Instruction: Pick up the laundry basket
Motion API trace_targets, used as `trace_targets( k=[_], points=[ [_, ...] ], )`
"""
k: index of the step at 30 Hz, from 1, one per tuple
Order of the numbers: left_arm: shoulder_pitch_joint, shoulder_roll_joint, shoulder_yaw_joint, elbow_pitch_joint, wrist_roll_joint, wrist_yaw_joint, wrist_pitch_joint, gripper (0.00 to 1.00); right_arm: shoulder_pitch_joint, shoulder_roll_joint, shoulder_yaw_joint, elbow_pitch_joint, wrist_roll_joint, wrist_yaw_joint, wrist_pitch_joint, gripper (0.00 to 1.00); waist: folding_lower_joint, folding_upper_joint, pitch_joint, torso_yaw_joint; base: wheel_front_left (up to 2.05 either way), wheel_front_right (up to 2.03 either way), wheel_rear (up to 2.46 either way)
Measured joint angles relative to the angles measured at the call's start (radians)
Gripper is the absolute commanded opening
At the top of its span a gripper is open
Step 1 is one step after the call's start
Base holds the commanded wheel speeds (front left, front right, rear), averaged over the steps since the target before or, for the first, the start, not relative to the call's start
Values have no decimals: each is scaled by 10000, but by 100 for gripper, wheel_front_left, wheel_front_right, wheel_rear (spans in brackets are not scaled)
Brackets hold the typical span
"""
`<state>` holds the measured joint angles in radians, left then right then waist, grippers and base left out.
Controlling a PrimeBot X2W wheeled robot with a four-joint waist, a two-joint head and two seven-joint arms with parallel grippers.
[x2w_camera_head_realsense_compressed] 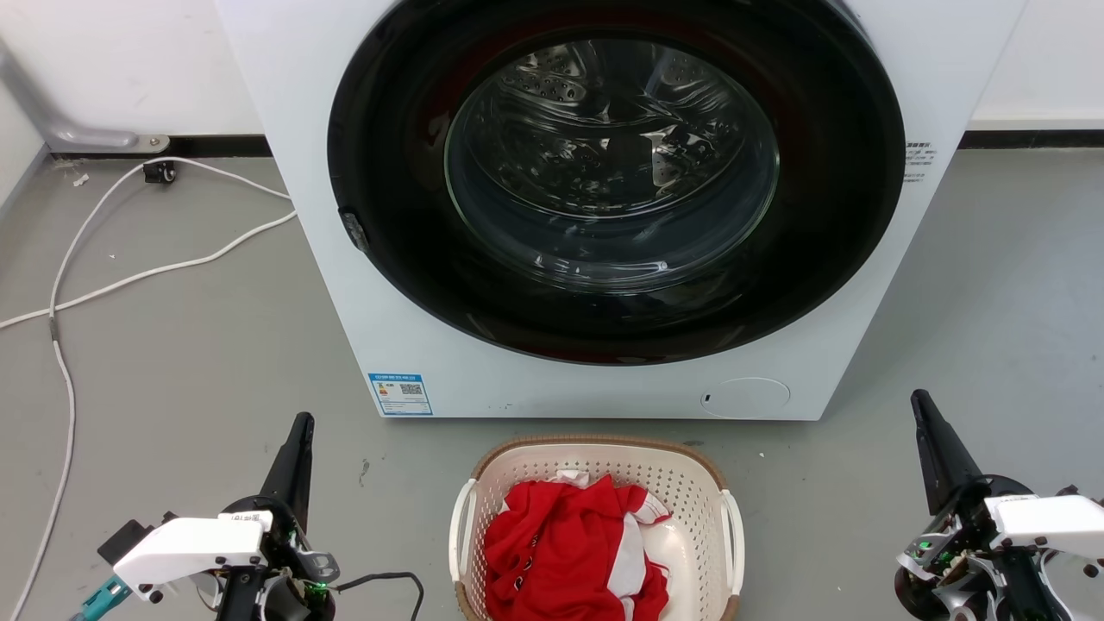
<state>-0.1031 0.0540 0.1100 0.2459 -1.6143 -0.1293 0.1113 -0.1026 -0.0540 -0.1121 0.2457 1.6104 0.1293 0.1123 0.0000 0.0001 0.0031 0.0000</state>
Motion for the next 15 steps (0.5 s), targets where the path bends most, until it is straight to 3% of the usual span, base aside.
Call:
trace_targets(
  k=[15],
  points=[
    [0, -6, 10, 2, 10, 0, 2, 0, 0, 4, -4, 0, 0, 0, 2, 0, 0, 0, 0, 0, 0, 0, 0]
  ],
)
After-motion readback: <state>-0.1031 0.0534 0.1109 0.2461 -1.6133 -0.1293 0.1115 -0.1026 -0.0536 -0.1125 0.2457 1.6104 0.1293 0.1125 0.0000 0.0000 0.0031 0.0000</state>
